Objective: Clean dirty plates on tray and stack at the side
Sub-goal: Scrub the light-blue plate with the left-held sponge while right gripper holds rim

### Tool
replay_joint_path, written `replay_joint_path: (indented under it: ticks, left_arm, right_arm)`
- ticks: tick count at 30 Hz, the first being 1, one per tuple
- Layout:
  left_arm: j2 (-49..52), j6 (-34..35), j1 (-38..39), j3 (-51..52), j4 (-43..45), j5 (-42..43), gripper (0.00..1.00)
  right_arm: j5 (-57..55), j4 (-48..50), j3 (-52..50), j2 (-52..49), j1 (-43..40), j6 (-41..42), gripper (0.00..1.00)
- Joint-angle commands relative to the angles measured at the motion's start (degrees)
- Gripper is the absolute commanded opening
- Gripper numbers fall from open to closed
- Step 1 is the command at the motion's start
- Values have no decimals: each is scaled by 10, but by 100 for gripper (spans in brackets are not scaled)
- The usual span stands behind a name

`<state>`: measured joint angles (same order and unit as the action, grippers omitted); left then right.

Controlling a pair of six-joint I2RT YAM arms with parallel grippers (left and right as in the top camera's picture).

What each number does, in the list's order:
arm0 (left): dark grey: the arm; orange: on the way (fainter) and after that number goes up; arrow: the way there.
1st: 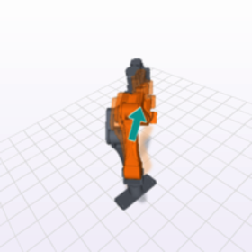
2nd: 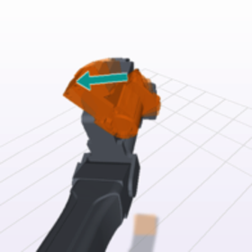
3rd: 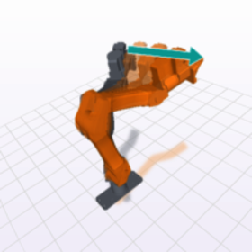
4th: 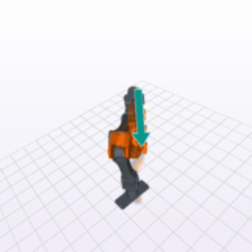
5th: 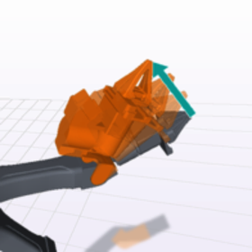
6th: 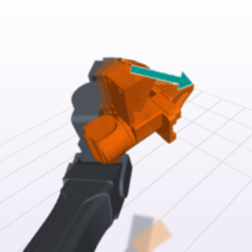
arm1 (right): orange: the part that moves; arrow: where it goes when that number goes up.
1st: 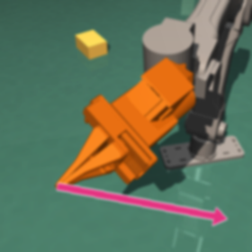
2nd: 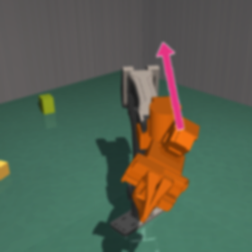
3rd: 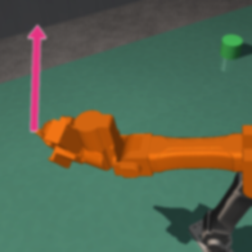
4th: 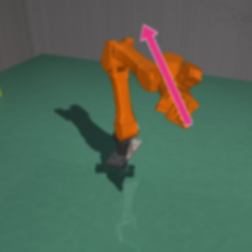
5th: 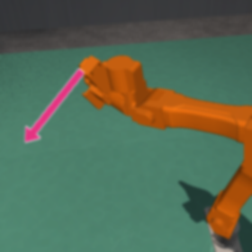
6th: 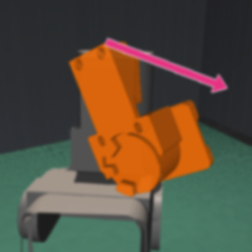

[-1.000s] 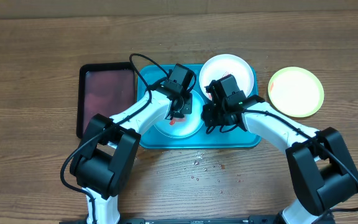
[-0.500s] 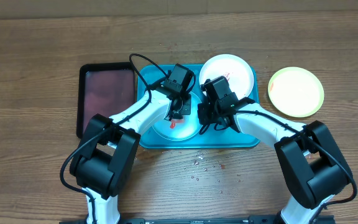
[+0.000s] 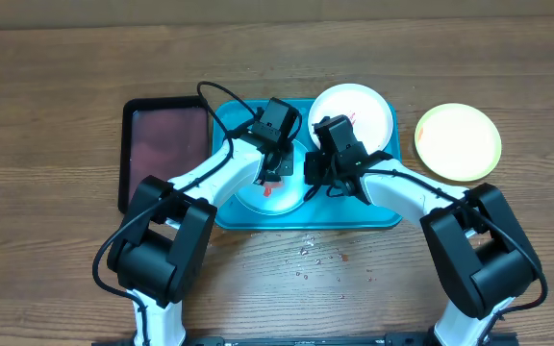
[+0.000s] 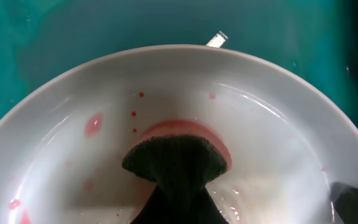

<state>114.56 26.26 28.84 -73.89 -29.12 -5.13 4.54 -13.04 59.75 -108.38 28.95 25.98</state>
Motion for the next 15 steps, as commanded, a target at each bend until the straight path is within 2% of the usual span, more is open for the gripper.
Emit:
replay_joint_path:
  ticks: [1, 15]
  left_arm:
    - [26, 16, -1, 1, -6, -16, 4]
    - [27, 17, -3, 1, -15, -98, 4]
  right_arm:
    - [17, 17, 23, -5, 14, 72, 4]
    - [-31, 22, 23, -17, 50, 195, 4]
